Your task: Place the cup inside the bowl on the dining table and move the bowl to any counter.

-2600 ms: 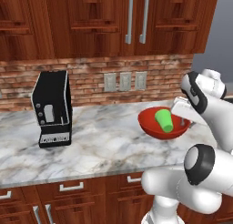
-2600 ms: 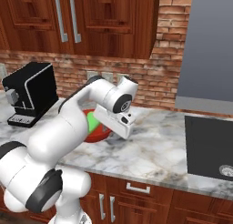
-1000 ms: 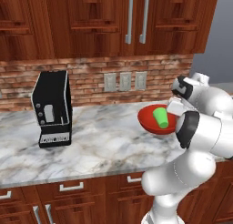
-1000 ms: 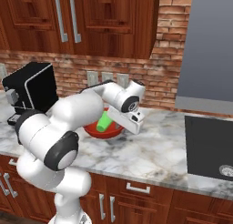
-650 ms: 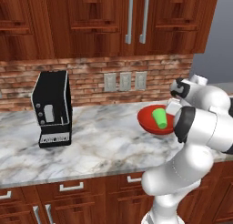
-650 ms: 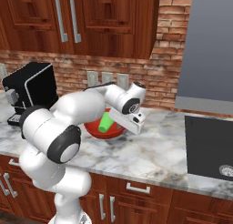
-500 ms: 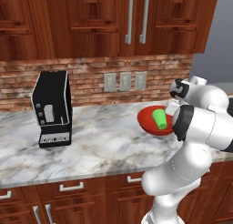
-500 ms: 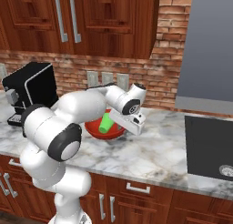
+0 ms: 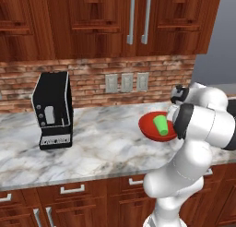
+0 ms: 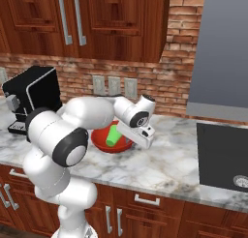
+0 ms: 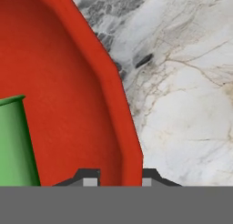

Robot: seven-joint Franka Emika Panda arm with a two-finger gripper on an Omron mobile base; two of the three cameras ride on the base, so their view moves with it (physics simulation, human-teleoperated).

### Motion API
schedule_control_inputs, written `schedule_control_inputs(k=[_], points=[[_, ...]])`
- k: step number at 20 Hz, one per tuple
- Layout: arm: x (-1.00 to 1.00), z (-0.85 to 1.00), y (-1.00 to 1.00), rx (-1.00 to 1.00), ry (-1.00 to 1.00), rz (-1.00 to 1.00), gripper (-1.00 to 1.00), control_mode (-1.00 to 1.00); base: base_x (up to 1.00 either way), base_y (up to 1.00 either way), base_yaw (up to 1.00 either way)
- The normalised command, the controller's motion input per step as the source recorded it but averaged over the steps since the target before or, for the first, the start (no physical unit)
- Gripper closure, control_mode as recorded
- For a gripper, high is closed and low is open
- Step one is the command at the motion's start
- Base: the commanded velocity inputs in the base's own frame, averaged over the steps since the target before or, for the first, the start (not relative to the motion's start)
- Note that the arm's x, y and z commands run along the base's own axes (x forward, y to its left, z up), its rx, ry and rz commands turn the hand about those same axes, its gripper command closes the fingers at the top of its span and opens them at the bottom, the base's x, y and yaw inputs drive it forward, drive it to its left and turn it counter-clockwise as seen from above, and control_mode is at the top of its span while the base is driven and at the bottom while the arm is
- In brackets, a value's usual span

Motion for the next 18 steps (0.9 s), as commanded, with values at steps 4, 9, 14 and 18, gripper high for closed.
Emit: schedule_control_inputs(k=[4,9,14,18], points=[[0.01,-0.22,0.0,0.0,0.0,0.0,1.0,-1.0,0.0,0.0,0.0],[0.06,-0.22,0.0,-0.01,-0.01,0.0,1.0,-1.0,0.0,0.0,0.0],[0.05,-0.16,0.0,-0.01,-0.01,0.0,1.0,-1.0,0.0,0.0,0.0],[0.04,-0.18,0.0,-0.03,0.0,0.0,1.0,-1.0,0.0,0.0,0.0]])
